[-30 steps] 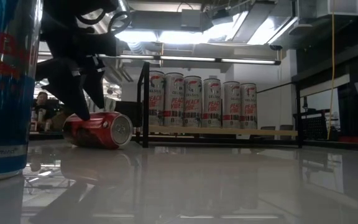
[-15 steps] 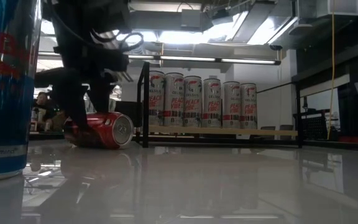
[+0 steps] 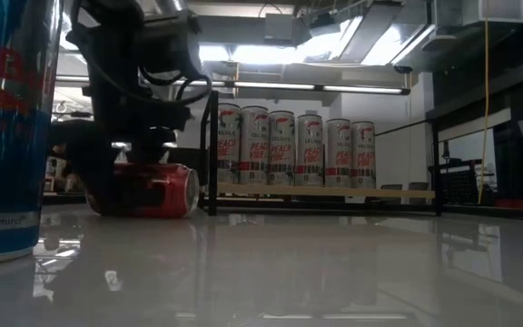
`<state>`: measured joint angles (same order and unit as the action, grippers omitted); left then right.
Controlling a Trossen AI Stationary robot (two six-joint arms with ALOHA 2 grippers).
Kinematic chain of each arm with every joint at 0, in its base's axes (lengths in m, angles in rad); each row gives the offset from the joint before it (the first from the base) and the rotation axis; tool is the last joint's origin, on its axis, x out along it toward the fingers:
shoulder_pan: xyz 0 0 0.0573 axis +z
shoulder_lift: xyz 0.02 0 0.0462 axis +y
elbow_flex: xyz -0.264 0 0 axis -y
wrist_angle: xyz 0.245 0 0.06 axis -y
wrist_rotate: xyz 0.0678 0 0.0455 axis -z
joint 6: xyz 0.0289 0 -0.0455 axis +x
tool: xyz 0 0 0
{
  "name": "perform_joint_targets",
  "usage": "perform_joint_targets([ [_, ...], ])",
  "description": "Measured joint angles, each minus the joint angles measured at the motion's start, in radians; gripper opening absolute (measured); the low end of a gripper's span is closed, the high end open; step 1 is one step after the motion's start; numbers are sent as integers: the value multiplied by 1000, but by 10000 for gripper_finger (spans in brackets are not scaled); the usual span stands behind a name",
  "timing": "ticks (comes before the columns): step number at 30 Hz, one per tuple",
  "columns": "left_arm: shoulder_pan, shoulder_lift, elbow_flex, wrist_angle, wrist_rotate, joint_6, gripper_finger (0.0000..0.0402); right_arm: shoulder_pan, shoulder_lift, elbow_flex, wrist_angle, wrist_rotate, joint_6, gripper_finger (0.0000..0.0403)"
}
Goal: Place canned beverage on shelf
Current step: Put the red black soda can on the shelf
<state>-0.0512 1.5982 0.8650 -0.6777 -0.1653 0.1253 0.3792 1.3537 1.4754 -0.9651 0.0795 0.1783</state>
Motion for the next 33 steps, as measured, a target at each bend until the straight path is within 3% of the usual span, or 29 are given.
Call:
perform_joint_targets([
  [9,-38,0,0,8,-2,-121,282,0,0,0,60,103,0,331],
  [16,-43,-2,0,46,101,-289,287,0,0,0,131,199,0,331],
  [24,-44,0,0,237,263,-400,288,0,0,0,161,199,0,331],
  [33,-44,0,106,361,320,-465,289,0,0,0,160,198,-1,331],
])
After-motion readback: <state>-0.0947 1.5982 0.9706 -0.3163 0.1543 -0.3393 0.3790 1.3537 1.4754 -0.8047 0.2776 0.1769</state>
